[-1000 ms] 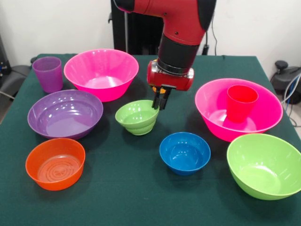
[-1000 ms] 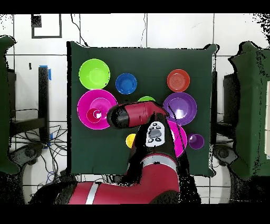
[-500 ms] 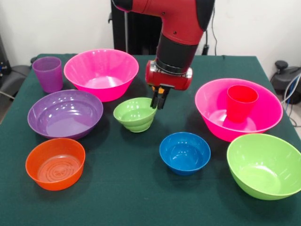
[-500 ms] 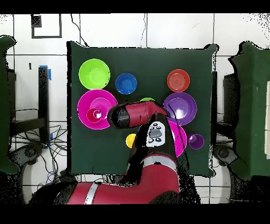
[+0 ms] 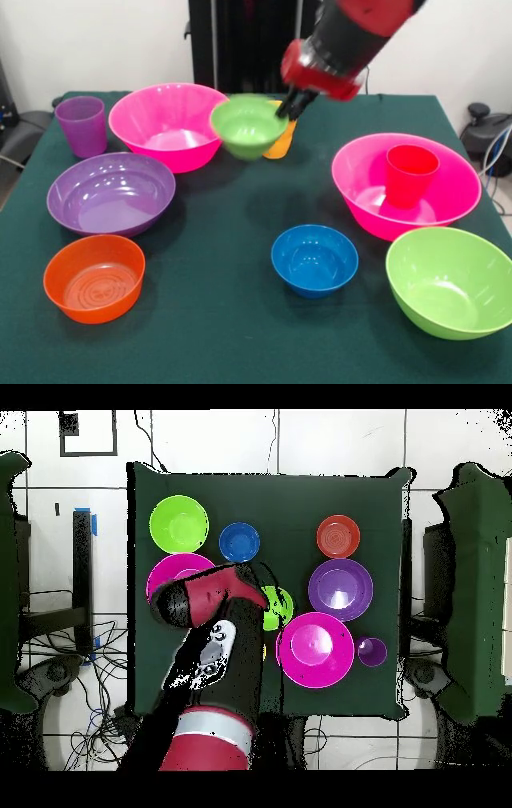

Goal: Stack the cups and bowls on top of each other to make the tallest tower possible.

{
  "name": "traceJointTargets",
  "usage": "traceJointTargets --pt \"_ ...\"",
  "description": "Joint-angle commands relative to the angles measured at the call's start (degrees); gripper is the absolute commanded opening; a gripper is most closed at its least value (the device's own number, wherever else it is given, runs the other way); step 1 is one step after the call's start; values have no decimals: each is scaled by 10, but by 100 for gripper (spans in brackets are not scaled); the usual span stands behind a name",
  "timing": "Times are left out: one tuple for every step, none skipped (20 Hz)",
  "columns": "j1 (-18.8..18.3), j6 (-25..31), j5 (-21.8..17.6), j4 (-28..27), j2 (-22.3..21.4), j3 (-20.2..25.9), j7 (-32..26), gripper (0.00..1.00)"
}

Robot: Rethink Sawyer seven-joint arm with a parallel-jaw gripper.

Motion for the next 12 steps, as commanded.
traceJointTargets --pt "39 160 1 -93 -10 5 38 0" --pt "40 167 3 -99 -8 8 41 0" --pt "39 166 10 -100 -7 15 47 0" --pt "39 166 16 -104 -4 20 55 0" --pt "39 168 23 -107 -1 24 65 0" --pt "40 163 39 -104 1 29 84 0" --pt "40 157 55 -101 4 34 103 0" --pt "40 151 71 -98 7 39 122 0" --pt "43 125 80 -92 9 40 138 0" --pt "43 110 92 -87 11 43 147 0" --pt "42 96 104 -82 14 45 154 0" --pt "44 73 106 -78 15 44 156 0"
